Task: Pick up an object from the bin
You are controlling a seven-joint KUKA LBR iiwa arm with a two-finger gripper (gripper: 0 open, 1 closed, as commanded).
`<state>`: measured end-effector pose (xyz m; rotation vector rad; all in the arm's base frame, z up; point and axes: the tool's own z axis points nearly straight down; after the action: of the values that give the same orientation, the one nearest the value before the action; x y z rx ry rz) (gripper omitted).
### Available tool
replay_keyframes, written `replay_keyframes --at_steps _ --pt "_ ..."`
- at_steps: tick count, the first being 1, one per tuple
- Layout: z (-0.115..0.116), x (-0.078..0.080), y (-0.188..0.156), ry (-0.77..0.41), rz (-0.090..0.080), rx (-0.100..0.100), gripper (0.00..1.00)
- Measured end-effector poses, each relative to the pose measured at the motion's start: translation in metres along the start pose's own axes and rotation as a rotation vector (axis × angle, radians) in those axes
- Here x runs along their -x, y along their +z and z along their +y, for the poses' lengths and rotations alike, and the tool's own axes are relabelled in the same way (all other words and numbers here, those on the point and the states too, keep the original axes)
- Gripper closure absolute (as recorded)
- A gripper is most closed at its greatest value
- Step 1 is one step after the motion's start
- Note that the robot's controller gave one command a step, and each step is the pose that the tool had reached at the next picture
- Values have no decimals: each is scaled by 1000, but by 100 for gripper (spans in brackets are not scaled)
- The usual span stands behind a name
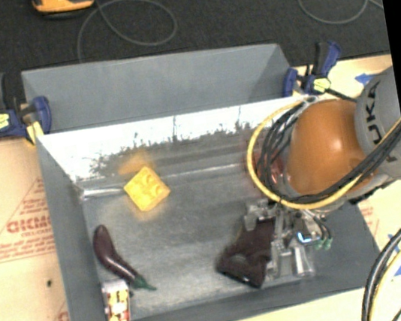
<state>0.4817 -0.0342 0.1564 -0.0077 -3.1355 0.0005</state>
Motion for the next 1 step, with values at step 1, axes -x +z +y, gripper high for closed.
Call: replay_keyframes --at_steps 1 --pt "0 2 -4 -1 -8 -1 0"
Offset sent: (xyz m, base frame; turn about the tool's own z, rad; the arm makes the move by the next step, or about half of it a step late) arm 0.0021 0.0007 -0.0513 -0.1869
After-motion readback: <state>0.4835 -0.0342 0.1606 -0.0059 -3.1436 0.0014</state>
